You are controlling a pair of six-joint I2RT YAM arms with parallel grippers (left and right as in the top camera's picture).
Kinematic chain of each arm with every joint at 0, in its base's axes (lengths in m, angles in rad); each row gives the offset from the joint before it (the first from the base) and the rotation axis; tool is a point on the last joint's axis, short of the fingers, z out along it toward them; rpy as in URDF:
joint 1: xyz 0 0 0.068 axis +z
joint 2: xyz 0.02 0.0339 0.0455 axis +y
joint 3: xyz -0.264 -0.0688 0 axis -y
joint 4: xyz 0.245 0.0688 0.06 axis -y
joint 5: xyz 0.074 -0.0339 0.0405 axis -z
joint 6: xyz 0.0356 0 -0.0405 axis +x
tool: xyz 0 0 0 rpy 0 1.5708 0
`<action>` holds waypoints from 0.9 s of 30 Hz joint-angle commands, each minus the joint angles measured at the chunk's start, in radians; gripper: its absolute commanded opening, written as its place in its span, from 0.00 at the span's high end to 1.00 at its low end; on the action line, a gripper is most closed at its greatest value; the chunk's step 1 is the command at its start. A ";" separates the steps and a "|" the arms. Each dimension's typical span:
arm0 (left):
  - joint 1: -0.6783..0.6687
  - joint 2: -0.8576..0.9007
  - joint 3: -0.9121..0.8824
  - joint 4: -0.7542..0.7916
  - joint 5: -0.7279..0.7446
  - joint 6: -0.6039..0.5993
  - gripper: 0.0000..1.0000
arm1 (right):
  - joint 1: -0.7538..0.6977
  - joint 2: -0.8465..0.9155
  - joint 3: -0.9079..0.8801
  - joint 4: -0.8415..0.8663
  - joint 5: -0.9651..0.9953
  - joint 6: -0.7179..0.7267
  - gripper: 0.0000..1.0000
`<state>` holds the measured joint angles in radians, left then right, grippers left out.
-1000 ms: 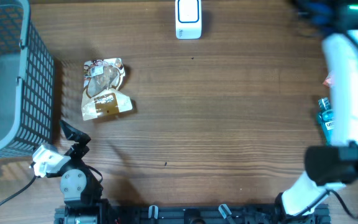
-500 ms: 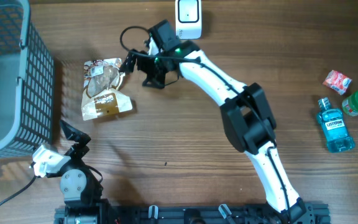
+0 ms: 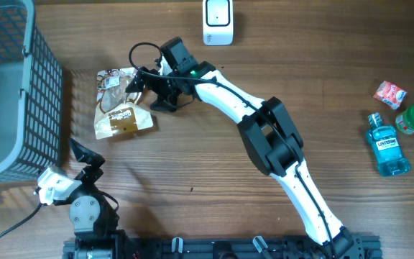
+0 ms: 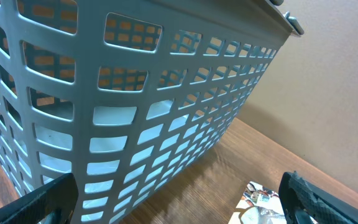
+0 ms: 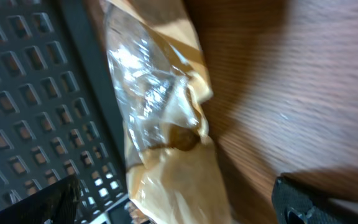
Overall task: Scan the item barcode
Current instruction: 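Swing the right gripper left over the bread bag and grasp it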
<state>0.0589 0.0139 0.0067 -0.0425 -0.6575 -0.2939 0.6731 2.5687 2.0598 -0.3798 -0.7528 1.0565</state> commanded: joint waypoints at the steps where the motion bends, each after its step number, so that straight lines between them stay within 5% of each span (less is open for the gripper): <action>1: 0.005 -0.007 -0.001 -0.007 -0.006 0.001 0.00 | 0.020 0.123 -0.005 0.040 -0.012 0.054 0.00; 11: 0.005 -0.007 -0.001 -0.007 -0.006 0.001 0.00 | 0.134 0.129 -0.005 0.080 0.017 0.053 0.03; 22: 0.005 -0.007 -0.001 -0.007 -0.006 0.001 0.00 | 0.118 0.129 -0.005 -0.061 0.225 0.095 0.95; 27: 0.005 -0.007 -0.001 -0.007 -0.006 0.001 0.00 | 0.092 0.129 -0.005 -0.176 0.384 0.039 0.95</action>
<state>0.0589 0.0139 0.0067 -0.0425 -0.6575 -0.2939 0.7986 2.6251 2.0979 -0.4675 -0.6373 1.1347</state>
